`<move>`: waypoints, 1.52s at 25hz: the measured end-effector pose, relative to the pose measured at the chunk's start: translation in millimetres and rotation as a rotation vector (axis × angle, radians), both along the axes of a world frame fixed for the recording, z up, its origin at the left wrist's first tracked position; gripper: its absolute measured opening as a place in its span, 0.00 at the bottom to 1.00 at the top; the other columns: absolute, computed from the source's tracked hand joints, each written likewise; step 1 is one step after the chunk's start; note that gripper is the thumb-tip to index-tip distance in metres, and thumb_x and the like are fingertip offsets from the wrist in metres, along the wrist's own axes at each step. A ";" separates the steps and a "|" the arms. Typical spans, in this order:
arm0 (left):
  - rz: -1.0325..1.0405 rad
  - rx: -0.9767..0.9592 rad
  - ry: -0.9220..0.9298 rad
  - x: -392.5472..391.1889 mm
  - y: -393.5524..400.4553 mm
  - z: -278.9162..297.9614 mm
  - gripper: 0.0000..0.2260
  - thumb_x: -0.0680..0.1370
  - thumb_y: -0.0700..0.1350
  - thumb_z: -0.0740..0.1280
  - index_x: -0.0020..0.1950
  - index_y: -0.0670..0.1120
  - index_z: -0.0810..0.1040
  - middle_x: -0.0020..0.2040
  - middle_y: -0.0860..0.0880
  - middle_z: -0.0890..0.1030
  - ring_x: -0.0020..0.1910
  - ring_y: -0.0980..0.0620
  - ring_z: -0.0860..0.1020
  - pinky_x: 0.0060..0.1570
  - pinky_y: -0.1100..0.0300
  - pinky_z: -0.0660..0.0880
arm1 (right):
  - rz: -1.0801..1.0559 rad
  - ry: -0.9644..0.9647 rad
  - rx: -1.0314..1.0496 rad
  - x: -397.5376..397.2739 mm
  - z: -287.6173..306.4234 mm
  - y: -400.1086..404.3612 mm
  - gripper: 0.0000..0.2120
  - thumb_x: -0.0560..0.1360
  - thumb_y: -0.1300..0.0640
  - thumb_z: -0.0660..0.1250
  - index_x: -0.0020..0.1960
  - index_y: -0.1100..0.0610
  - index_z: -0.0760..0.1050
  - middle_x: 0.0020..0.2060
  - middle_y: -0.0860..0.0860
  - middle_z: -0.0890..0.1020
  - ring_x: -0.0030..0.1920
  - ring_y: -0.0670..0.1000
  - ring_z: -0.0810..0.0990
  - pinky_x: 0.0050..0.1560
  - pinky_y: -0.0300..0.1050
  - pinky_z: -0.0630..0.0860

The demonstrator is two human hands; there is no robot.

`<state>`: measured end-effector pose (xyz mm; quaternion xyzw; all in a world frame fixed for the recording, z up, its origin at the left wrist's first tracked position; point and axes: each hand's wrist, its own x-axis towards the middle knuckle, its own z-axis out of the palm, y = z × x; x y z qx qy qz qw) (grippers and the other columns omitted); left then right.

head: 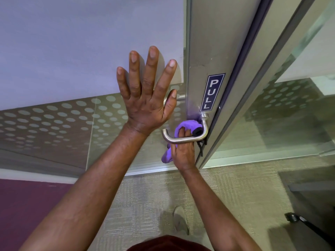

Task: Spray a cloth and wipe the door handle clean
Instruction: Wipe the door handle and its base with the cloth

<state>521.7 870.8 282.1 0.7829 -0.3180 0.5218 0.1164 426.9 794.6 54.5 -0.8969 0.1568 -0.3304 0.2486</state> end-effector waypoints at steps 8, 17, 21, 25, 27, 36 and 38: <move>0.012 -0.004 -0.016 0.4 -1.6 -0.6 0.26 0.80 0.55 0.60 0.77 0.51 0.65 0.76 0.40 0.61 0.83 0.47 0.41 0.79 0.45 0.41 | 0.049 0.133 0.129 -30.3 -8.8 13.4 0.41 0.68 0.70 0.75 0.75 0.61 0.60 0.64 0.64 0.76 0.65 0.62 0.69 0.69 0.56 0.71; 0.015 -0.004 -0.017 1.0 -1.4 0.4 0.26 0.79 0.54 0.61 0.77 0.51 0.65 0.76 0.40 0.62 0.83 0.47 0.41 0.79 0.44 0.41 | 0.030 -0.057 -0.062 3.6 41.3 -9.8 0.38 0.61 0.67 0.82 0.67 0.62 0.68 0.49 0.66 0.85 0.44 0.66 0.86 0.37 0.56 0.83; 0.010 0.004 -0.021 1.5 -1.7 0.1 0.26 0.80 0.55 0.59 0.78 0.51 0.64 0.82 0.45 0.54 0.83 0.48 0.40 0.79 0.44 0.41 | 0.031 0.066 0.079 -9.8 2.7 2.4 0.26 0.75 0.60 0.64 0.72 0.62 0.65 0.57 0.67 0.82 0.56 0.66 0.81 0.46 0.58 0.84; 0.012 0.001 -0.021 1.8 -1.5 0.4 0.25 0.80 0.55 0.59 0.77 0.51 0.64 0.81 0.44 0.55 0.83 0.48 0.40 0.79 0.45 0.40 | 0.090 0.211 0.209 -30.5 -23.2 3.8 0.37 0.72 0.71 0.67 0.77 0.56 0.60 0.61 0.62 0.77 0.60 0.62 0.73 0.59 0.58 0.80; 0.022 0.003 -0.022 1.3 -1.6 0.7 0.25 0.81 0.56 0.58 0.78 0.51 0.64 0.82 0.45 0.55 0.82 0.48 0.39 0.79 0.45 0.40 | 0.088 0.280 0.262 -34.7 -30.9 4.1 0.44 0.72 0.72 0.67 0.80 0.50 0.53 0.64 0.61 0.75 0.60 0.61 0.72 0.59 0.56 0.77; 0.040 0.041 -0.014 -1.8 -0.9 3.9 0.24 0.81 0.55 0.59 0.76 0.50 0.65 0.75 0.40 0.62 0.74 0.32 0.59 0.79 0.46 0.40 | -0.125 0.254 0.726 -30.0 -25.4 11.4 0.38 0.78 0.73 0.60 0.81 0.69 0.42 0.81 0.55 0.43 0.82 0.55 0.46 0.81 0.38 0.45; 0.044 0.049 -0.009 -1.6 -0.9 3.8 0.24 0.81 0.55 0.59 0.76 0.50 0.65 0.74 0.40 0.62 0.72 0.31 0.61 0.79 0.46 0.40 | -0.203 0.236 0.918 -11.6 -22.7 18.6 0.40 0.78 0.74 0.60 0.80 0.69 0.38 0.81 0.58 0.43 0.82 0.52 0.43 0.77 0.30 0.40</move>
